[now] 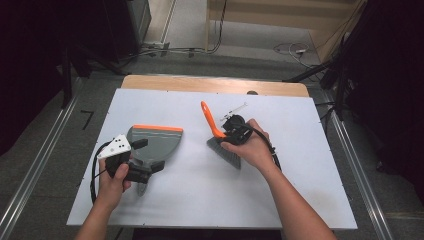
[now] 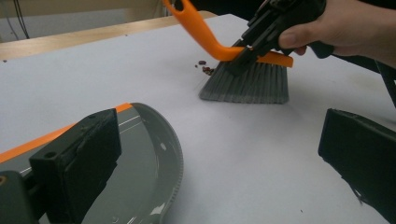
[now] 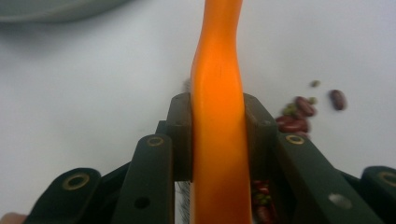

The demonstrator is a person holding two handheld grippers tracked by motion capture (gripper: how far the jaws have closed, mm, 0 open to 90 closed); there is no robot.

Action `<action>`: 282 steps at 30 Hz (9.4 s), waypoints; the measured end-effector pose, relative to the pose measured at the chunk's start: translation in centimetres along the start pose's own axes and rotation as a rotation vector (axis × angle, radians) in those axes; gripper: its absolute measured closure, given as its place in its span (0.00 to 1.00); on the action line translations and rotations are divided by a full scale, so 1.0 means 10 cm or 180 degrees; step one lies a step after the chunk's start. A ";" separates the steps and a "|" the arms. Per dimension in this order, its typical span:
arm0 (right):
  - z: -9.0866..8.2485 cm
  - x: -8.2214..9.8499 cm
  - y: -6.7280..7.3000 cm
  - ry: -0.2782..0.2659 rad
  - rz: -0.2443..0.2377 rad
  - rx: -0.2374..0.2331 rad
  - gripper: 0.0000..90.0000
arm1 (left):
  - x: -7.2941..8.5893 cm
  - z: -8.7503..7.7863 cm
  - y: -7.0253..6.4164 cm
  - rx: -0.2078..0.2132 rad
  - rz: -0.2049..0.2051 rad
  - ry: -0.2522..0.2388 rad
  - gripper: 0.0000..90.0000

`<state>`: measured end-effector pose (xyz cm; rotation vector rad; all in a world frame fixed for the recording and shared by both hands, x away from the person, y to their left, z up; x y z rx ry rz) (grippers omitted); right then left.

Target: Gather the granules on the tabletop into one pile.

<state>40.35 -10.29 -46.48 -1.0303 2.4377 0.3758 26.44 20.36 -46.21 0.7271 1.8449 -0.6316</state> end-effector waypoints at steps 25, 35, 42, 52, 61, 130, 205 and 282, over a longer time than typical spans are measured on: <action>-0.43 -0.29 -0.70 -0.0507 -0.0380 0.0539 0.75 | 0.01 0.02 -0.01 0.0005 0.0004 0.0025 0.00; 0.11 -0.31 -0.73 -0.0258 -0.1281 0.0644 0.76 | 0.02 0.02 0.01 0.0020 -0.0009 0.0033 0.00; 0.03 -0.16 -0.56 -0.0122 -0.1526 0.0480 0.77 | 0.02 0.02 0.00 0.0019 -0.0018 0.0030 0.00; -0.31 -0.07 -0.56 -0.0295 -0.1087 0.0593 0.76 | 0.01 0.02 -0.01 0.0032 -0.0016 0.0013 0.00; -0.57 0.37 -0.89 0.0004 0.0311 0.1550 0.76 | -0.01 0.00 -0.02 0.0039 -0.0020 -0.0017 0.00; -0.35 0.19 -0.33 -0.0393 0.0562 0.1085 0.76 | 0.00 0.00 0.00 0.0011 -0.0007 0.0009 0.00; -0.61 0.38 -0.58 -0.0790 0.0672 0.0857 0.76 | 0.02 0.06 -0.01 0.0019 0.0007 0.0074 0.00; -1.27 1.72 -0.74 -0.1265 0.1263 0.0505 0.76 | 0.03 0.02 0.00 -0.0106 -0.0061 -0.0111 0.00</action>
Point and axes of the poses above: each handheld gripper's, and its own axes: z roughly forward along the jaws, x roughly out of its underside, y roughly to its left, the point moved 2 cm from there along z, roughly forward along the jaws, and after that the axes turned 4 degrees about z, right-handed, at the moved point
